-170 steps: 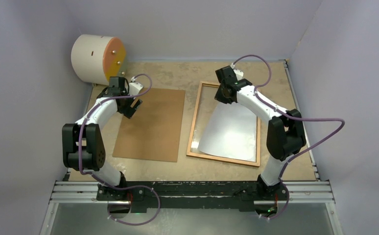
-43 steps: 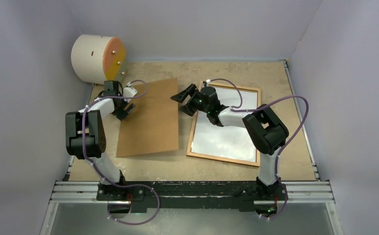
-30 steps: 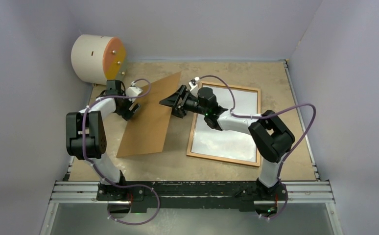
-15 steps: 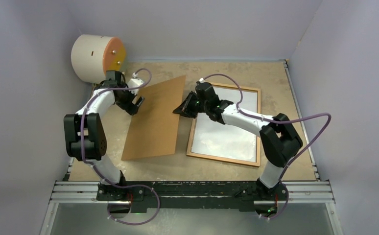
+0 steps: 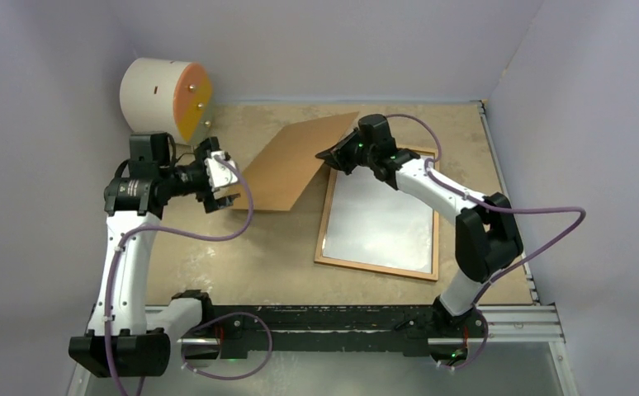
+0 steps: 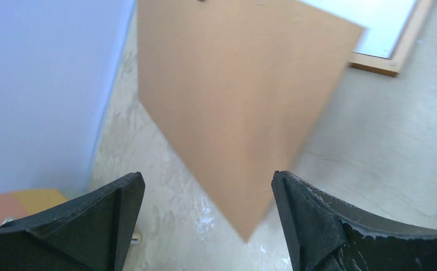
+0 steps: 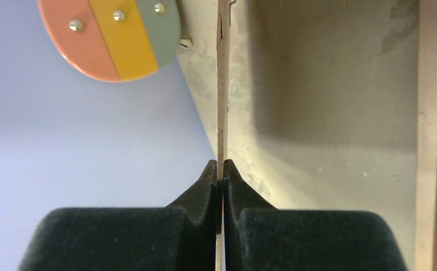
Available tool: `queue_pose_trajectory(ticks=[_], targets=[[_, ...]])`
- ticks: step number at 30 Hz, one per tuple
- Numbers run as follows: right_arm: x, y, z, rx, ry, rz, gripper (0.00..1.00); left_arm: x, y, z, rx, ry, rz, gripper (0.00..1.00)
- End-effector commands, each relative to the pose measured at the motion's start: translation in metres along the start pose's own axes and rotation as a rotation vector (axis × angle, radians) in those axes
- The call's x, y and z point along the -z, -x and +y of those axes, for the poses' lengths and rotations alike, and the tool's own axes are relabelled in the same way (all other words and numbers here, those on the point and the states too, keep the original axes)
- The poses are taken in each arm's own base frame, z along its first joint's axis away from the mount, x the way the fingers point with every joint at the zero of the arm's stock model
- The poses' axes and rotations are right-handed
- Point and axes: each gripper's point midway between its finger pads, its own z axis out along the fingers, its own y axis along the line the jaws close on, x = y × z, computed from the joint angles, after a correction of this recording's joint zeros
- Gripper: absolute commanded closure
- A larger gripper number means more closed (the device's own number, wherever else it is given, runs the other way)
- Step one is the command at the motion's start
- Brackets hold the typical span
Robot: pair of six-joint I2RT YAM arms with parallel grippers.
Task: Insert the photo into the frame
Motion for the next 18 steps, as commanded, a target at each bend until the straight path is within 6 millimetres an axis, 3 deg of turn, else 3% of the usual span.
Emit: queue_pose_trajectory(ticks=[1,4,7,12,18], targets=[[0.036,-0.003,0.076,-0.136,0.207,0.02,1.0,-0.009,-0.006,-0.051,-0.042,-0.215,-0.059,0.11],[0.038,-0.004,0.084,-0.192,0.251,0.04,1.0,-0.01,-0.017,-0.057,-0.065,-0.237,-0.029,0.12],[0.041,-0.003,0.092,-0.194,0.281,0.035,1.0,-0.014,-0.026,-0.05,-0.109,-0.187,-0.006,0.12],[0.045,0.0,0.096,-0.228,0.315,0.017,1.0,-0.021,-0.023,-0.038,-0.201,-0.092,-0.004,0.13],[0.043,-0.014,0.101,-0.224,0.324,0.057,1.0,-0.026,-0.016,-0.004,-0.236,0.064,-0.016,0.19]])
